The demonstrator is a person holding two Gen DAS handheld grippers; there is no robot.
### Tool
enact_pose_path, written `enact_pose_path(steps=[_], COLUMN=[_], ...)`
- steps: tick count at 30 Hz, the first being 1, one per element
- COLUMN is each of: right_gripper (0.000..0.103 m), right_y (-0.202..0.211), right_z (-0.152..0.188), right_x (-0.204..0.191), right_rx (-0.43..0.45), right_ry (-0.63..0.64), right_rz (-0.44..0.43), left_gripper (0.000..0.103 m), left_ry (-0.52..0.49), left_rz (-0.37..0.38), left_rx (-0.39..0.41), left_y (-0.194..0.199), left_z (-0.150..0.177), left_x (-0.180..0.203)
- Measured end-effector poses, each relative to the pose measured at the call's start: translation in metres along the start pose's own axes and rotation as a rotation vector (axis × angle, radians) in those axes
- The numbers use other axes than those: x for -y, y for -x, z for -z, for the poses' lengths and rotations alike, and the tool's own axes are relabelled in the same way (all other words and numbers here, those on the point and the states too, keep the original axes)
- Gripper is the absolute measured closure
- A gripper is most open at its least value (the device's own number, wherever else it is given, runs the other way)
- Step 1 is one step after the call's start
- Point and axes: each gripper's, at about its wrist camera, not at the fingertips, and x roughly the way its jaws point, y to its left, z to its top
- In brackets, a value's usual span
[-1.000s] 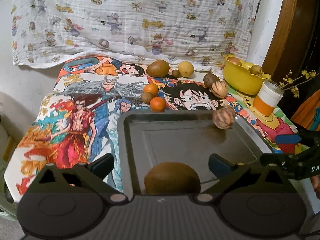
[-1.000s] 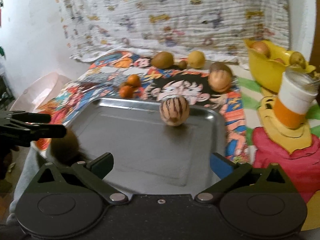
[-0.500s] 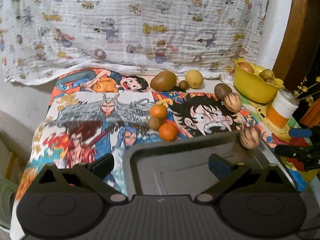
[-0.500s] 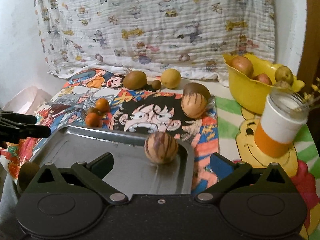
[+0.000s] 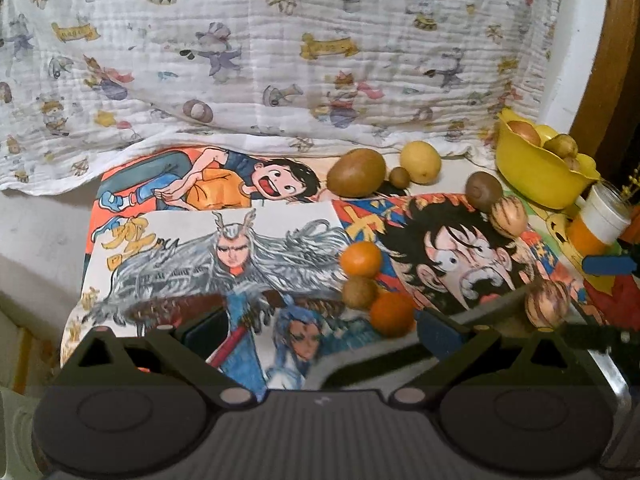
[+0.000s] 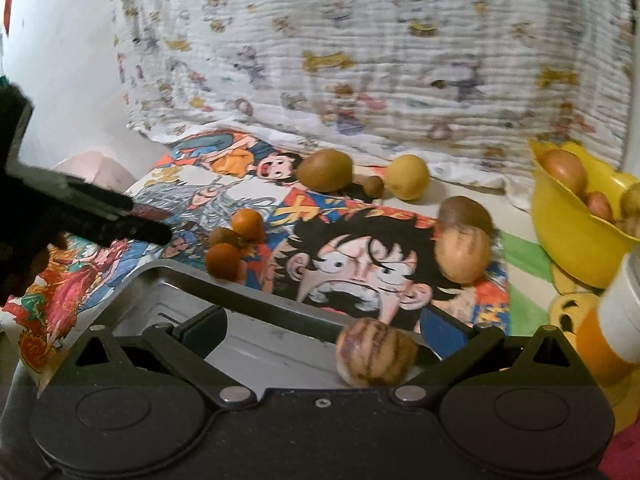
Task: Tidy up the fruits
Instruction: 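Move both open tools back toward the row of fruits, then grasp a small mandarin with the left tool while the right tool grasps another mandarin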
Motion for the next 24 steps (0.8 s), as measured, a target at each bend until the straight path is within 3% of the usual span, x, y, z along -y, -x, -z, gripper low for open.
enact_pose_path(steps=[12, 24], right_gripper=[0.001, 0.015], right_y=[-0.036, -0.071], right_z=[-0.016, -0.025], right_x=[-0.036, -0.055], right_rx=[-0.036, -0.064], right_ry=[0.038, 0.002], right_rz=[-0.071, -0.095], left_gripper=[0.001, 0.001], left_ry=[0.05, 0.066], left_rz=[0.035, 0.119], left_rx=[-0.029, -0.047], left_y=[-0.029, -0.062], left_z=[-0.01, -0.026], left_x=[-0.034, -0.049])
